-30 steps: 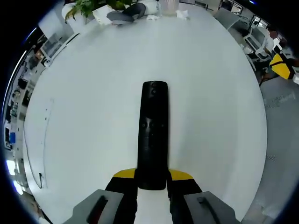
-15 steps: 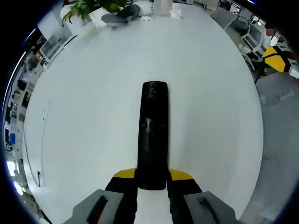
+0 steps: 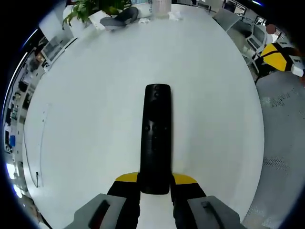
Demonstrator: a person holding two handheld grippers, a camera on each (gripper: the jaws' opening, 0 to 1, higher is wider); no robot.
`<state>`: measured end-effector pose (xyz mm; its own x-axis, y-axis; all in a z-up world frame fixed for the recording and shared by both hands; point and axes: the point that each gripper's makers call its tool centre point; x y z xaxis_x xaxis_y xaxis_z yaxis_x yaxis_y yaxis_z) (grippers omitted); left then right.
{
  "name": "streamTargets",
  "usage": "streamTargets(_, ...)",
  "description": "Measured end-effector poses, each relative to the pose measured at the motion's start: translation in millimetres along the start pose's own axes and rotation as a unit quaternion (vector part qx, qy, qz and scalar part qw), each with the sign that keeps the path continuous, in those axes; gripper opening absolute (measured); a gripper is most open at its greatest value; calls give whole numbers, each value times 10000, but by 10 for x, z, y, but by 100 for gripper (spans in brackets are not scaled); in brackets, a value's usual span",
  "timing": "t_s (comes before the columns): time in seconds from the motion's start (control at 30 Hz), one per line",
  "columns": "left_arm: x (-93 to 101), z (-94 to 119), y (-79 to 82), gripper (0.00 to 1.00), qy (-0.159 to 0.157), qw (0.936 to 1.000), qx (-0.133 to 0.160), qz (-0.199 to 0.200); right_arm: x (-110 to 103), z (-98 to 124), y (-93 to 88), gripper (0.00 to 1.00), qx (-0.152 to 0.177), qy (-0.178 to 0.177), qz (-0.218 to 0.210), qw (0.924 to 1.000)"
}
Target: Press the specified remote control buttons in sequence, fully releasing each button before pressing the next.
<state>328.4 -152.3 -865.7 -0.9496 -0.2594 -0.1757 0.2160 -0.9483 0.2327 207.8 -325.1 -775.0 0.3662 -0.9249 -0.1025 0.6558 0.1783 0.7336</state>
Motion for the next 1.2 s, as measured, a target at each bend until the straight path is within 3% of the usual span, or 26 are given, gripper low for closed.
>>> streamTargets(0.27,109,29,-14,23,12,10000,1,40,-16,10,18,0,58,28,18,10000)
streamTargets(0.67,334,80,-47,23,15,10000,40,89,-61,-21,-33,0,-130,123,89,9998)
streamTargets(1.2,667,146,-98,24,-28,9999,-114,-125,-20,-1,-14,0,-57,14,103,9999)
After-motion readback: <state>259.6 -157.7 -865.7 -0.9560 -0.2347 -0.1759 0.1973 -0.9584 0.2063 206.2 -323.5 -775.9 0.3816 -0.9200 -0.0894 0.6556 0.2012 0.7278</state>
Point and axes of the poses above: the point that each gripper's makers call its tool centre point, and the gripper's own axes: z roughly backward along the fingers, x roughly to its right, y roughly out of its top, and after that the axes turned 8 degrees about y, right-handed
